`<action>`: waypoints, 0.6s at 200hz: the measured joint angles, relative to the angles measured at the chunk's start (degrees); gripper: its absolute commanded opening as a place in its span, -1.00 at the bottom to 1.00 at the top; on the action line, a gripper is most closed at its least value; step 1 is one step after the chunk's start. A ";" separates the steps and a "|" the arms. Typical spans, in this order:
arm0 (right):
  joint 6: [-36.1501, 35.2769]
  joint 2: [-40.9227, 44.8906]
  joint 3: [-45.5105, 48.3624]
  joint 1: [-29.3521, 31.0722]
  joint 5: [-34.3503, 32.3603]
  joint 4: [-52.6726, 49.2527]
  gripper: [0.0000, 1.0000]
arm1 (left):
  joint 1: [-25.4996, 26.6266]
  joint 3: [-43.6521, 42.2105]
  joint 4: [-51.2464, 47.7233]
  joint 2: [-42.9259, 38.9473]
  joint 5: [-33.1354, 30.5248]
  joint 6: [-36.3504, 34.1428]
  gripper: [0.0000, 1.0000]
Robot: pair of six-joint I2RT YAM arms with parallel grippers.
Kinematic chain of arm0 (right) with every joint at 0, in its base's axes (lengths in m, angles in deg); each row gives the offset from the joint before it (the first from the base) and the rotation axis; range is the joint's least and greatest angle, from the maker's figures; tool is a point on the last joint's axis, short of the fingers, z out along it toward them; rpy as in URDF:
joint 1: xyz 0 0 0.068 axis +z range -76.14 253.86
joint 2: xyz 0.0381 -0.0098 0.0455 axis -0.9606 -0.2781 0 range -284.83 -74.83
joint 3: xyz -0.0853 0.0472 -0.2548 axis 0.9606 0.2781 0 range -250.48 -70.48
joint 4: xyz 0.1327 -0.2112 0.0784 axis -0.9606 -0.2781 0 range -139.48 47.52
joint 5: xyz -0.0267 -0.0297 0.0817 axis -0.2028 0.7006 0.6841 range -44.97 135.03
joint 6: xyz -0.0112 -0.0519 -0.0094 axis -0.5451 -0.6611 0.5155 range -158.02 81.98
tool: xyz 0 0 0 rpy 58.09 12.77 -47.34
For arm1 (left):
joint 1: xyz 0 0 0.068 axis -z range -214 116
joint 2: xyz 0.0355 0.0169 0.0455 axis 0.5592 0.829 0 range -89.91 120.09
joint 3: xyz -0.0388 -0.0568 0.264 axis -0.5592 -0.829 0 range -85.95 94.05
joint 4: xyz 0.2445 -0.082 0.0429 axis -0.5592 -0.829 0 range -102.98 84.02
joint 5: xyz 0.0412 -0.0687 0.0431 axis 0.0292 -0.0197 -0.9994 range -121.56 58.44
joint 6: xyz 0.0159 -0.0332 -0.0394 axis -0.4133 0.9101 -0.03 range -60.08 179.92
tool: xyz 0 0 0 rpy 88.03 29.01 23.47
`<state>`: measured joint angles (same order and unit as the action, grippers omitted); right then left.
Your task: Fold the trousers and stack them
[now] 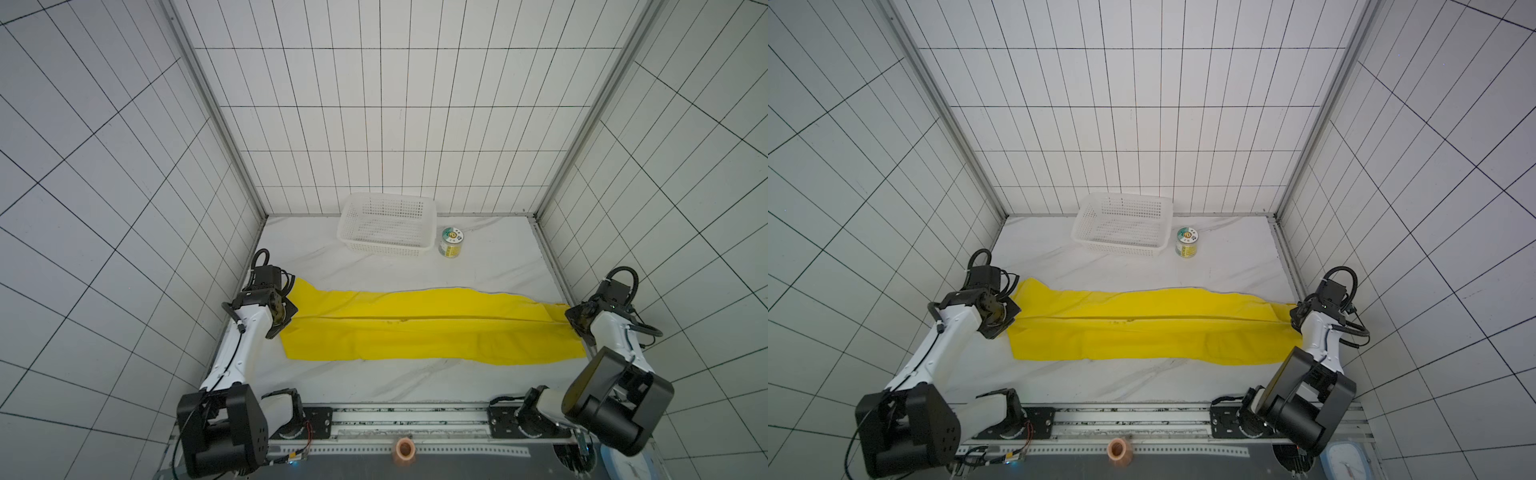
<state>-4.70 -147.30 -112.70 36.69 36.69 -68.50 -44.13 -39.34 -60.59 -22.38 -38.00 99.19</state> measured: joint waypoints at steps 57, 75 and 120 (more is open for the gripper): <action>1.79 2.08 3.85 -0.09 -1.88 0.81 -0.94 | -0.63 -2.91 1.70 0.26 -0.17 0.39 -1.00; 2.51 3.19 3.85 -0.09 -1.42 0.94 -0.94 | -0.66 -1.40 1.77 0.24 0.02 0.92 -1.00; 5.22 4.74 3.65 -0.09 -0.35 0.20 -0.92 | -0.66 2.14 1.20 -0.39 0.17 2.95 -1.00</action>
<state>0.52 -142.56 -109.05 36.60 36.34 -68.31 -44.79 -37.20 -59.38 -22.77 -37.82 102.14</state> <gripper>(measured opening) 0.064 0.050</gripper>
